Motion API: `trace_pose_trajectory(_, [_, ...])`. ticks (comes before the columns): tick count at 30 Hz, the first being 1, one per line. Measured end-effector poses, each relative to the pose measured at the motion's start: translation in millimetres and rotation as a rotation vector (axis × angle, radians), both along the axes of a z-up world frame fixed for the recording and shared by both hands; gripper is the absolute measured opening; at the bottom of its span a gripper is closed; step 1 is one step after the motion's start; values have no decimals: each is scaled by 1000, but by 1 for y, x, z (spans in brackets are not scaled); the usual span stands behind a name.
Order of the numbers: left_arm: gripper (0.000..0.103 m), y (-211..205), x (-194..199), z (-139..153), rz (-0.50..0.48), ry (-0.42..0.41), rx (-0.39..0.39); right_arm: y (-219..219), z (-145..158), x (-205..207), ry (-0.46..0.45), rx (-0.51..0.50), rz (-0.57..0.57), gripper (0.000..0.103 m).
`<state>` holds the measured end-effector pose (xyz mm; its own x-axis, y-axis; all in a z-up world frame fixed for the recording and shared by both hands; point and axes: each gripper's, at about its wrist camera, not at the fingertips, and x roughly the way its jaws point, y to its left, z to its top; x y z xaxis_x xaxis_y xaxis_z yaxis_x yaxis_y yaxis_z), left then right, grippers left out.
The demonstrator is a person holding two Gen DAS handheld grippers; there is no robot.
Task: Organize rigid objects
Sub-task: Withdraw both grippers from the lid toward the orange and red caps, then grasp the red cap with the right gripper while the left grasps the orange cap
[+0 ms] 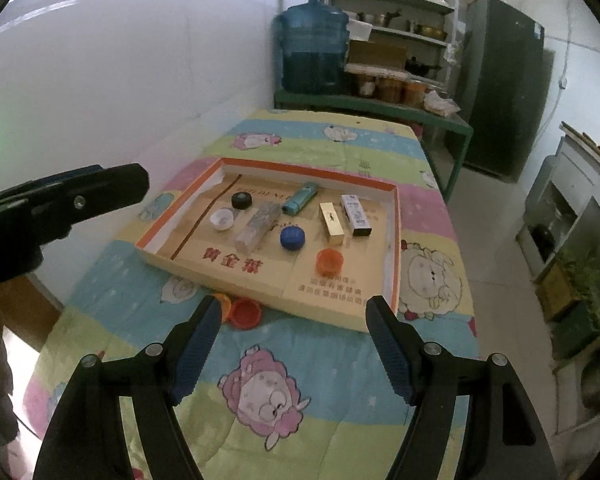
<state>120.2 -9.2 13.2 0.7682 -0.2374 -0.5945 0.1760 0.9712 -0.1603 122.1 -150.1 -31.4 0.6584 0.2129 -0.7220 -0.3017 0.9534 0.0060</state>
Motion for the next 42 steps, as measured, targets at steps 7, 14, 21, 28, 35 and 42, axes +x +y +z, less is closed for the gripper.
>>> trace_pose_trajectory(7, [68,11,-21,-17,3,24,-11,8,-17,-21,13,-19,9,76])
trace_pose_trajectory(14, [68,18,-29,-49,17,71,-17,18,-42,-26,39,-25,19,76])
trace_pose_trajectory(21, [66,24,-24,-81,61,121,-4,22,-65,-11,71,-15,9,76])
trace_pose_trajectory(28, [66,26,-16,-97,69,148,3,28,-83,9,95,-10,8,76])
trace_pose_trajectory(35, [66,30,-9,-105,74,165,0,37,-96,32,106,-17,22,76])
trace_pose_trajectory(42, [66,33,-3,-109,68,174,-6,47,-108,50,120,-34,44,60])
